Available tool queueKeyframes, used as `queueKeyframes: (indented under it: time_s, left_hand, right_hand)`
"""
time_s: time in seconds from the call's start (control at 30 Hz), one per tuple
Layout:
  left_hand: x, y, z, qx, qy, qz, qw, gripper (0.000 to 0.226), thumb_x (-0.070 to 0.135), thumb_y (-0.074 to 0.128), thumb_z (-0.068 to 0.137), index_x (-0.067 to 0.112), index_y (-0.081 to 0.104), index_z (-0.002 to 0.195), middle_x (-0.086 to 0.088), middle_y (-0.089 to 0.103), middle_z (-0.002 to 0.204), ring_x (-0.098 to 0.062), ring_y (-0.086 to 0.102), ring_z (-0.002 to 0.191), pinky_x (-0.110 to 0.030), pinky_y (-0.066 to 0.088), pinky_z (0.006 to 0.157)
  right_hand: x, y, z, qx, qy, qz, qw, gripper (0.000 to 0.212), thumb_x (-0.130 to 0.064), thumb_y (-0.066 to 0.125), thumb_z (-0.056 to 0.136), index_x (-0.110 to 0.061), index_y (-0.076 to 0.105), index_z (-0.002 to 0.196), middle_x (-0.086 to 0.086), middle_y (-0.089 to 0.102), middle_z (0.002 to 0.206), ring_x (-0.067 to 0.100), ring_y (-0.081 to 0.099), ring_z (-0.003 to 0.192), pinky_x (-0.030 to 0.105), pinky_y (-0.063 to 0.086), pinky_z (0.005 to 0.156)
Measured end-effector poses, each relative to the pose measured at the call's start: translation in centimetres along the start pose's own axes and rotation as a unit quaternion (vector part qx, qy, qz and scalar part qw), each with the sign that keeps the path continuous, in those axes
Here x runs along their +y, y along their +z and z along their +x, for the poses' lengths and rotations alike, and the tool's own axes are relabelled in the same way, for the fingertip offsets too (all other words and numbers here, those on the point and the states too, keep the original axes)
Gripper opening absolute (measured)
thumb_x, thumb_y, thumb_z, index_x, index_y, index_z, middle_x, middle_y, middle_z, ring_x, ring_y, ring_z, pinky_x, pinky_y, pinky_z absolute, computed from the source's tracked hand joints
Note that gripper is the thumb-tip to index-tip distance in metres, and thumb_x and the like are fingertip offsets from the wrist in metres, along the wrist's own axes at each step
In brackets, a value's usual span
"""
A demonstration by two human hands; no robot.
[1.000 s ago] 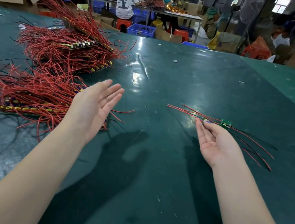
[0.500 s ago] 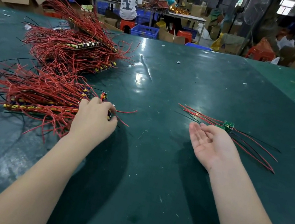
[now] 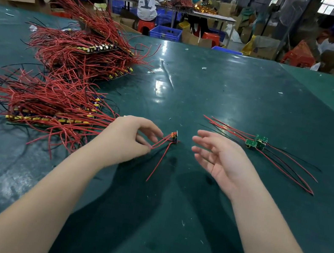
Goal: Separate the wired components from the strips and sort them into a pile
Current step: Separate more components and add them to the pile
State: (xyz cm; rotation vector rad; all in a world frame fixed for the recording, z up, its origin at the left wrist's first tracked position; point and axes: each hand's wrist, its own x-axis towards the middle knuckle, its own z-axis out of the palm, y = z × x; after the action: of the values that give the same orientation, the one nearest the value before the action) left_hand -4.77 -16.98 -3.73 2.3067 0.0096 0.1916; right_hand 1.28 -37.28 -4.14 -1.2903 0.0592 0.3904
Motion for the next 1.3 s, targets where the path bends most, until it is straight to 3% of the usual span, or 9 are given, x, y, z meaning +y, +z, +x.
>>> queueKeyframes:
  time_s: [0.1,0.2,0.4,0.57,0.67,0.83,1.03,1.17,1.3]
  left_hand:
    - [0.2,-0.1,-0.2,-0.03,-0.02,-0.01,0.999,0.041,-0.006,0.067,0.075,0.028,0.069,0.096,0.009,0.07,0.09,-0.002,0.071,0.068,-0.029,0.058,0.069]
    - [0.5,-0.1,-0.2,-0.041,-0.042,-0.014,0.998,0.042,-0.005,0.068,0.074,0.031,0.068,0.094,0.011,0.069,0.088,-0.004,0.071,0.069,-0.034,0.058,0.074]
    - [0.4,0.1,-0.5,0.021,-0.1,0.225,0.969,0.028,0.053,0.073,0.072,0.042,0.063,0.095,0.025,0.062,0.088,-0.002,0.06,0.09,-0.037,0.033,0.099]
    - [1.0,0.8,-0.2,0.045,-0.097,0.313,0.944,0.008,0.042,0.062,0.085,0.04,0.069,0.081,0.018,0.064,0.081,-0.012,0.057,0.105,-0.05,0.018,0.105]
    - [1.0,1.0,0.0,0.077,-0.08,0.322,0.94,0.011,0.037,0.059,0.086,0.039,0.067,0.079,0.016,0.068,0.088,-0.014,0.055,0.107,-0.056,0.016,0.107]
    - [0.7,1.0,-0.3,0.203,-0.082,0.324,0.92,0.016,0.037,0.056,0.088,0.036,0.069,0.098,0.009,0.063,0.107,-0.023,0.046,0.117,-0.063,0.009,0.108]
    - [1.9,-0.2,-0.4,0.401,-0.012,0.151,0.903,0.032,0.03,0.054,0.091,0.032,0.06,0.122,0.005,0.047,0.131,-0.018,0.035,0.13,-0.058,0.01,0.11]
    - [1.9,-0.4,-0.6,0.384,-0.019,0.149,0.911,0.039,0.016,0.055,0.089,0.028,0.057,0.126,0.001,0.038,0.142,-0.02,0.025,0.14,-0.068,0.007,0.108]
    - [1.5,-0.2,-0.8,0.297,-0.086,0.282,0.908,0.046,0.009,0.056,0.085,0.028,0.054,0.127,-0.004,0.018,0.155,-0.028,0.0,0.148,-0.078,0.003,0.101]
  right_hand:
    - [0.7,0.3,-0.1,0.012,-0.094,-0.235,0.967,0.03,-0.002,0.055,0.087,-0.026,0.069,0.097,0.0,0.068,0.1,0.01,0.064,0.07,0.018,0.048,0.053]
    - [1.7,0.3,-0.1,-0.009,-0.235,-0.491,0.839,0.062,0.006,0.048,0.078,-0.04,0.065,0.115,-0.004,0.055,0.118,0.013,0.051,0.1,0.019,0.038,0.081]
    - [3.0,1.7,-0.2,-0.074,-0.29,-0.629,0.718,0.068,0.003,0.046,0.08,-0.037,0.052,0.134,-0.011,0.039,0.146,0.013,0.029,0.134,0.022,0.015,0.106]
    - [2.7,1.6,0.0,-0.028,-0.319,-0.573,0.754,0.045,-0.012,0.058,0.087,-0.025,0.053,0.13,-0.004,0.056,0.117,0.017,0.045,0.116,0.026,0.027,0.1]
    - [2.8,1.5,0.1,-0.013,-0.306,-0.601,0.738,0.037,-0.028,0.064,0.088,-0.026,0.061,0.125,-0.003,0.052,0.105,0.017,0.045,0.108,0.027,0.031,0.097]
    - [3.0,1.1,0.5,0.02,-0.305,-0.604,0.736,0.015,-0.024,0.062,0.089,-0.026,0.073,0.098,-0.006,0.047,0.089,0.014,0.049,0.091,0.025,0.034,0.071]
    - [1.7,0.5,1.0,0.11,-0.261,-0.353,0.892,0.017,-0.017,0.066,0.087,-0.025,0.07,0.073,-0.013,0.066,0.066,0.0,0.057,0.062,0.023,0.047,0.066]
    - [0.8,0.2,1.0,0.085,-0.181,-0.128,0.971,0.02,-0.009,0.06,0.092,-0.02,0.07,0.079,-0.014,0.065,0.064,0.001,0.052,0.054,0.016,0.048,0.056]
    - [0.4,0.5,0.7,0.024,-0.118,0.038,0.992,0.031,-0.005,0.059,0.093,-0.016,0.072,0.067,-0.009,0.069,0.069,0.003,0.055,0.053,0.016,0.052,0.056]
